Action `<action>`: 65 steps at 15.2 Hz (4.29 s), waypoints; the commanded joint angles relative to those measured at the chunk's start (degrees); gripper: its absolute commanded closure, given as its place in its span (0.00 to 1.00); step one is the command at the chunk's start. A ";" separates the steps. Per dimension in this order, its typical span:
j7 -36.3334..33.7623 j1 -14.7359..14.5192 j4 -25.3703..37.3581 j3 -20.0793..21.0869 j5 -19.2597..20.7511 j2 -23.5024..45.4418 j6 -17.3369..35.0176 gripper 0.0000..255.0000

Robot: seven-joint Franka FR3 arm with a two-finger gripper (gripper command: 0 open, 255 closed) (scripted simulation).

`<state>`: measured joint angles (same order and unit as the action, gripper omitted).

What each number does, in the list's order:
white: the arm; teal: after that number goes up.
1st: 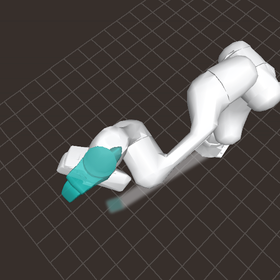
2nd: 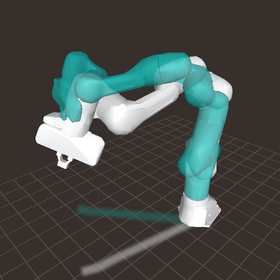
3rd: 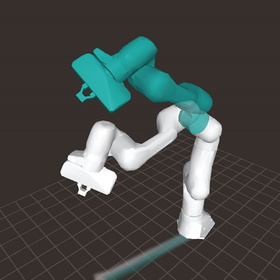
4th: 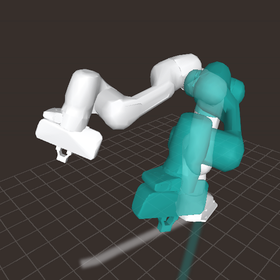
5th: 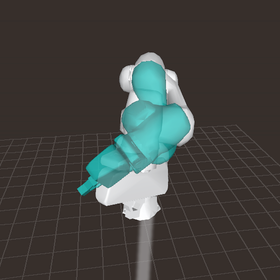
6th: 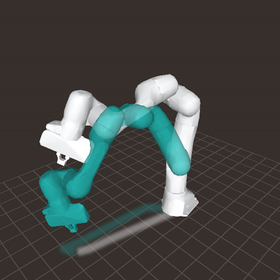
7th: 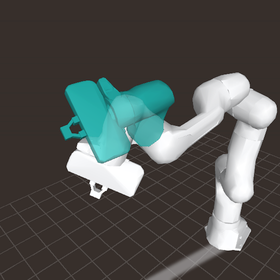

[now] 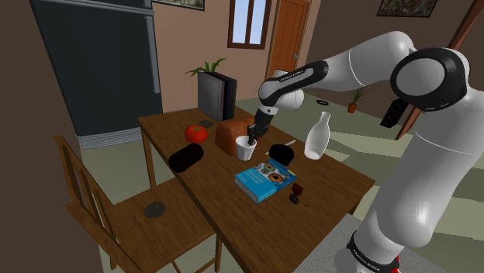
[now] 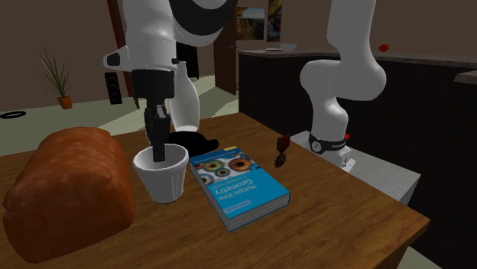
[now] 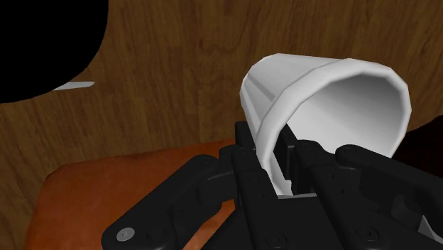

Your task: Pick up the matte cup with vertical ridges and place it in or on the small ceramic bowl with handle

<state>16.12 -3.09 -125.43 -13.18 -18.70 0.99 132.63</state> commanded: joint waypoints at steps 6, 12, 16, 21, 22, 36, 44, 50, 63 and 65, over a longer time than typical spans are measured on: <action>-2.31 0.10 2.76 -0.09 2.09 -2.56 -4.96 1.00; -3.93 0.19 5.55 -0.10 3.42 -4.24 -9.20 1.00; -4.89 0.26 7.67 -0.09 4.12 -5.12 -12.06 1.00; -5.92 0.31 10.42 -0.08 4.80 -5.90 -15.45 1.00; -4.90 0.88 9.75 -0.71 5.00 -6.86 -15.96 1.00; 10.32 8.91 7.60 -11.10 8.75 -15.06 -25.18 1.00; 12.82 9.42 3.20 -12.19 8.42 -14.54 -20.70 1.00; 14.28 9.34 -0.38 -12.55 7.60 -13.44 -16.30 1.00; 16.28 9.14 -3.92 -13.04 6.19 -11.58 -11.32 1.00; 16.28 9.14 -3.92 -13.04 6.19 -11.58 -11.32 1.00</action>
<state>32.40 6.04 -129.36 -26.22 -12.50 -10.59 121.31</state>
